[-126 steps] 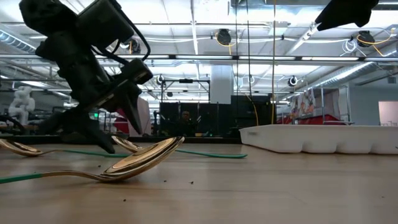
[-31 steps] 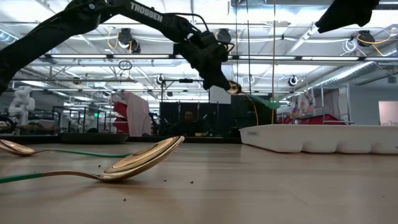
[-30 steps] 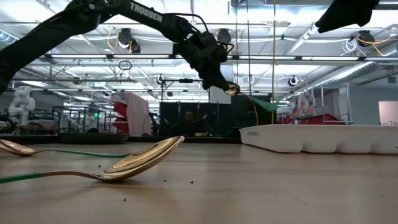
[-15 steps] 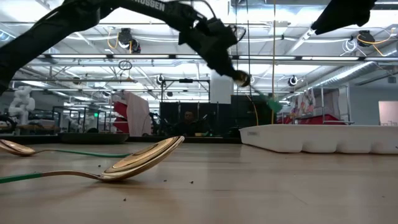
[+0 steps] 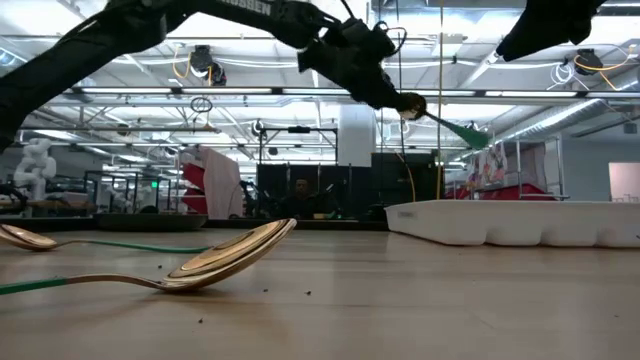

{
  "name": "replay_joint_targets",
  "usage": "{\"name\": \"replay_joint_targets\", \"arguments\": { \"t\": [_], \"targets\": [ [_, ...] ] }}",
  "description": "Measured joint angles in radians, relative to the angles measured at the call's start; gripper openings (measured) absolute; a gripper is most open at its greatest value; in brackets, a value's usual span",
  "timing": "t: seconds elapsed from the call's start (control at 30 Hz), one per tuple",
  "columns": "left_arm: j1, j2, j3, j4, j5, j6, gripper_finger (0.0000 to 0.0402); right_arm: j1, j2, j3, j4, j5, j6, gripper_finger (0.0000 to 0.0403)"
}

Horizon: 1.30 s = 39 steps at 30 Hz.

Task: Sort silverware
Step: Put the green spoon into the silverware tray

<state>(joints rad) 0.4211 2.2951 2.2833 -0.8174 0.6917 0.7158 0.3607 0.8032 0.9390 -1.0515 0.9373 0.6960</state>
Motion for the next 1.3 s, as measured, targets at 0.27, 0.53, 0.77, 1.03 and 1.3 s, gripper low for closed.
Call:
{"name": "replay_joint_targets", "arguments": {
  "t": [0.27, 0.53, 0.77, 1.03, 1.3],
  "targets": [
    [-0.002, 0.083, 0.0, -0.017, 0.062, -0.029, 0.0004, 0.0, 0.01, 0.0, 0.0, -0.001, -0.002, 0.0176],
    [0.059, 0.108, -0.002, 0.015, 0.067, -0.028, 0.0004, 0.0, 0.016, 0.0, 0.0, 0.0, -0.002, 0.0176],
    [0.113, 0.108, -0.001, 0.065, 0.083, -0.03, 0.0004, 0.0, 0.016, 0.0, 0.0, 0.0, -0.001, 0.0176],
    [0.122, 0.108, -0.001, 0.008, 0.153, -0.015, 0.0004, -0.001, 0.016, 0.0, -0.001, 0.004, -0.001, 0.0176],
    [0.12, 0.135, 0.0, 0.019, 0.171, -0.051, 0.0004, -0.027, 0.016, 0.0, -0.001, 0.004, -0.001, 0.0176]
  ]
}}
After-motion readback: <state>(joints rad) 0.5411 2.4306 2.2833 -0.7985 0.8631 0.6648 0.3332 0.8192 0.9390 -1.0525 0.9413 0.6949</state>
